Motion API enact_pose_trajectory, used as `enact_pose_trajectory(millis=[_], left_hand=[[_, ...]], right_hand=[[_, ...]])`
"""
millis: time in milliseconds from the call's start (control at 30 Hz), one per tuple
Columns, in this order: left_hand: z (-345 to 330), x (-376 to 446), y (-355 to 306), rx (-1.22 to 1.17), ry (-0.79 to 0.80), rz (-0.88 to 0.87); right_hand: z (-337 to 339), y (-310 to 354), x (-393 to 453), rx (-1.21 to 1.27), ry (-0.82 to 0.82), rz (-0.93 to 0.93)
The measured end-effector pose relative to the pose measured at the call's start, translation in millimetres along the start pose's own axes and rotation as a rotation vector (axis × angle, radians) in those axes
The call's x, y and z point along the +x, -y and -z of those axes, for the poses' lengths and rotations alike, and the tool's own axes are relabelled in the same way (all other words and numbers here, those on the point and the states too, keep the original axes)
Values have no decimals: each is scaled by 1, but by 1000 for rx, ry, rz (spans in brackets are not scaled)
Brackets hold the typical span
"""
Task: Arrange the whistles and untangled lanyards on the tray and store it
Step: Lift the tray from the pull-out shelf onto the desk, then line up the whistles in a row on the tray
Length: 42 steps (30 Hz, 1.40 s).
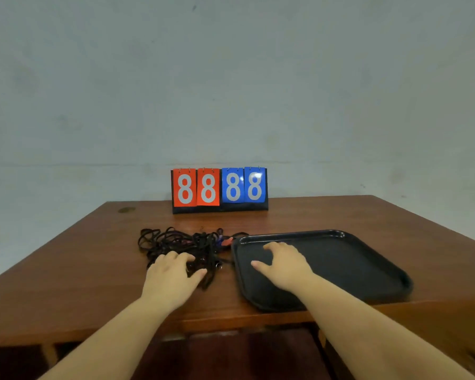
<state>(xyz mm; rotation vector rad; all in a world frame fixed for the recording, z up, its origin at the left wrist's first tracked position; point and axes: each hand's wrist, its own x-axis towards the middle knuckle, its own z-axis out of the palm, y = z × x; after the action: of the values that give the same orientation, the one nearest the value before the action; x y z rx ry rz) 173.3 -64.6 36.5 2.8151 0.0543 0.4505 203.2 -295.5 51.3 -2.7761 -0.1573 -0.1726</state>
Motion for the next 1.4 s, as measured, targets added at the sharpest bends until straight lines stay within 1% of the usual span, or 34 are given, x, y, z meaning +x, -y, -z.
enact_pose_trajectory(millis=[133, 267, 400, 467, 567, 667, 767, 900, 1000, 1067, 1133, 1267, 1400], left_hand=[[-2, -6, 39, -74, 12, 11], [-12, -4, 59, -161, 21, 23], [-19, 12, 66, -196, -101, 23], [-20, 24, 68, -194, -108, 50], [-20, 48, 72, -180, -7, 97], [-20, 75, 83, -164, 142, 99], [-21, 100, 95, -148, 257, 97], [-26, 119, 106, -156, 360, 69], [-30, 120, 107, -199, 308, -16], [-30, 117, 105, -300, 253, -34], [-28, 114, 103, -375, 227, -24], [-22, 111, 97, -448, 222, -5], [3, 109, 84, -633, 208, 53]], right_hand=[[-32, 61, 1, 113, 22, 107], [-54, 93, 11, 153, 41, 124], [-57, 102, 28, 171, -56, 110], [-55, 105, 38, 163, -94, 104], [-52, 107, 57, 110, -76, 115], [-55, 104, 76, 78, 23, 129], [-57, 100, 93, 58, 136, 165], [-54, 98, 107, 94, 195, 207], [-55, 96, 111, 180, 196, 216], [-57, 93, 113, 255, 195, 214], [-57, 91, 114, 335, 188, 203], [-50, 89, 114, 508, 194, 134], [-26, 91, 109, 664, 202, 106]])
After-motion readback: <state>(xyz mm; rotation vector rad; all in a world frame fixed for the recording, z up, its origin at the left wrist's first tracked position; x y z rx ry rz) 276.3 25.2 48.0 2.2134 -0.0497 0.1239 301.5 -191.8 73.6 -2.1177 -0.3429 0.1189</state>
